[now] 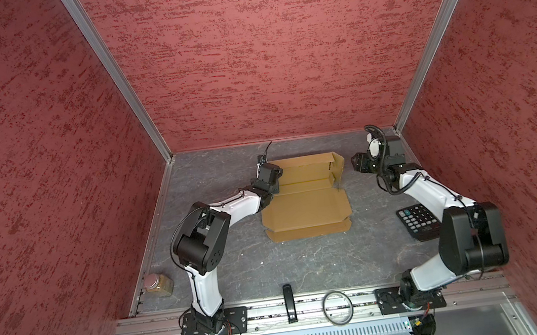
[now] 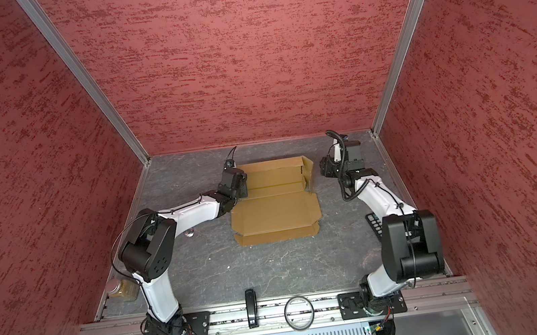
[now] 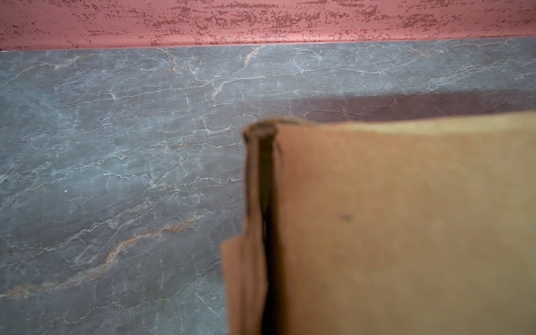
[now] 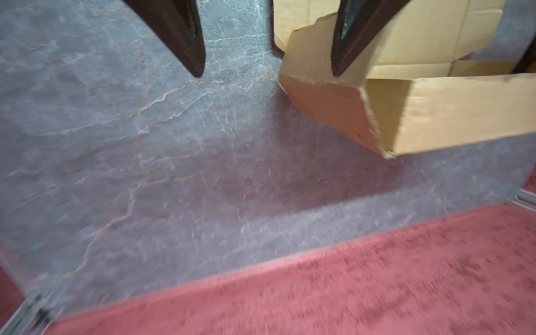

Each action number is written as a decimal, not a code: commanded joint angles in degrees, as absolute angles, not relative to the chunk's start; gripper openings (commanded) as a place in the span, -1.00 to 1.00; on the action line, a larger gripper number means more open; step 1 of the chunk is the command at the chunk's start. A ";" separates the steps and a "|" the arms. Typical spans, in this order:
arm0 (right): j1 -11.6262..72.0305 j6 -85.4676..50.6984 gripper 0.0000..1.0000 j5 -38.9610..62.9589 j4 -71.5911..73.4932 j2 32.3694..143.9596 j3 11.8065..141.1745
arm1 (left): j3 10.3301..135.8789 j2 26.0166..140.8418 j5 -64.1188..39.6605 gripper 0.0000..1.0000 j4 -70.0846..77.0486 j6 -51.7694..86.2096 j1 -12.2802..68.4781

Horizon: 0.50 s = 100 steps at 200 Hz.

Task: Assemble paper box
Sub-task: Fold the bottom flaps of a flat cardboard box at the center of the table.

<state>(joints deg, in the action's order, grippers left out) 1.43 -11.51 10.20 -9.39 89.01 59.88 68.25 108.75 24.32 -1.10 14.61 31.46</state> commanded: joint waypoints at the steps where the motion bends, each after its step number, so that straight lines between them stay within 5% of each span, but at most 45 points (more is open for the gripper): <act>1: 1.23 -9.64 0.40 12.36 -10.08 91.26 59.11 | 67.68 108.04 23.65 -1.00 -3.13 13.89 31.37; 100: 1.48 -4.21 0.42 16.78 -10.07 94.06 58.72 | 67.72 108.46 23.64 -1.00 -3.16 14.22 31.38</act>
<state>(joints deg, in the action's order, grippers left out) 1.39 -6.44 13.96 -10.92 93.08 59.16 68.25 108.75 24.32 -1.10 14.61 31.46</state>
